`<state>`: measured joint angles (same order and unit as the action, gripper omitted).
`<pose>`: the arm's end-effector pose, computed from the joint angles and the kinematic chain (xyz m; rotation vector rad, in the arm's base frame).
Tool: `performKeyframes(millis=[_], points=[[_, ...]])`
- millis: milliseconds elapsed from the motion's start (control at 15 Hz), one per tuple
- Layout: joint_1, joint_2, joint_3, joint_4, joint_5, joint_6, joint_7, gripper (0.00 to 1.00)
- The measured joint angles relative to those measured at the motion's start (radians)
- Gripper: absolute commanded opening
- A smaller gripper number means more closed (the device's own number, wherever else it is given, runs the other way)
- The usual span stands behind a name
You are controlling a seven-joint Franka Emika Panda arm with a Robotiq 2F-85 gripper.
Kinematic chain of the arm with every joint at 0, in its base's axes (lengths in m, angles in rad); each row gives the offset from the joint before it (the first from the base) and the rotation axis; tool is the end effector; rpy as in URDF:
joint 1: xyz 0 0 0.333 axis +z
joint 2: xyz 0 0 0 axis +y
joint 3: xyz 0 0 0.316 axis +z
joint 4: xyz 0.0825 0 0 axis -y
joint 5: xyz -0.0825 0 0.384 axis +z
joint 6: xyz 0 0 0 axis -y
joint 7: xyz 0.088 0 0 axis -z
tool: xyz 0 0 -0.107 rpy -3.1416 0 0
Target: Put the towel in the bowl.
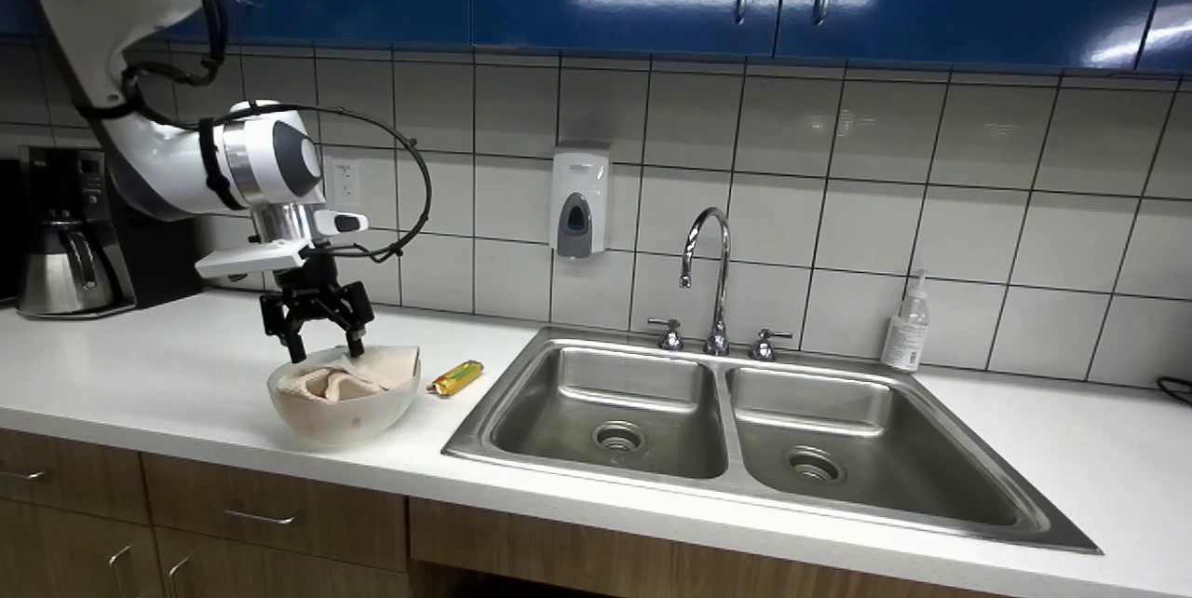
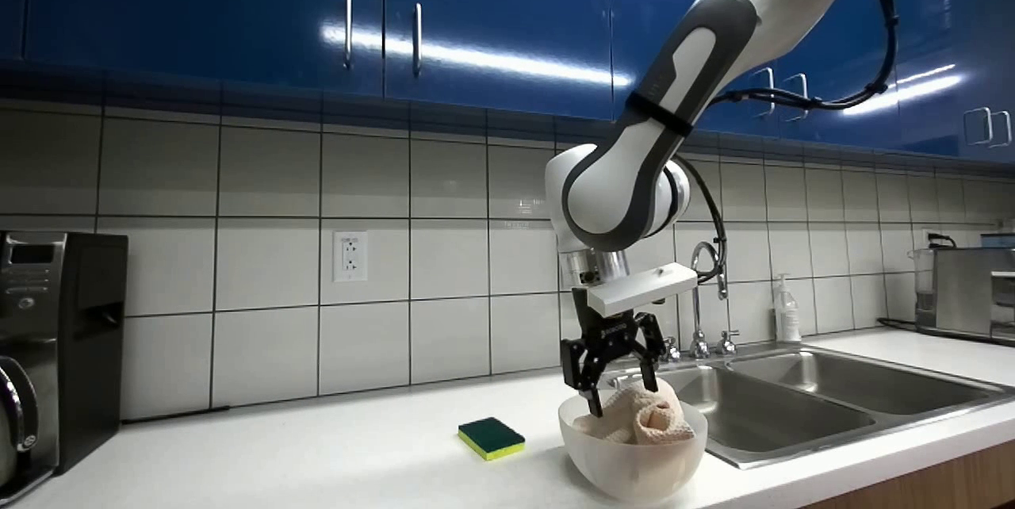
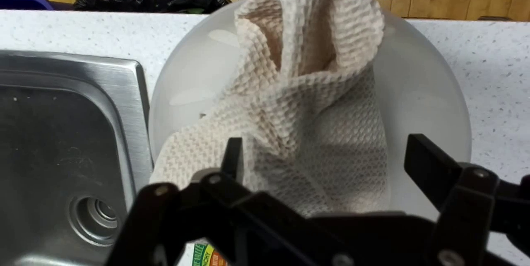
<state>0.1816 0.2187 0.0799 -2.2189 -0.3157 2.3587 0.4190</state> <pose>0.5230 0.1358 0.2714 2.9295 0.1091 -0.0085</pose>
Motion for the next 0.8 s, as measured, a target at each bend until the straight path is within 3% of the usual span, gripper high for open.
performKeyframes(millis=[400, 800], points=[[0.002, -0.054, 0.001, -0.033, 0.004, -0.007, -0.004, 1.00], [0.005, -0.195, 0.038, -0.164, 0.038, -0.022, -0.076, 1.00]])
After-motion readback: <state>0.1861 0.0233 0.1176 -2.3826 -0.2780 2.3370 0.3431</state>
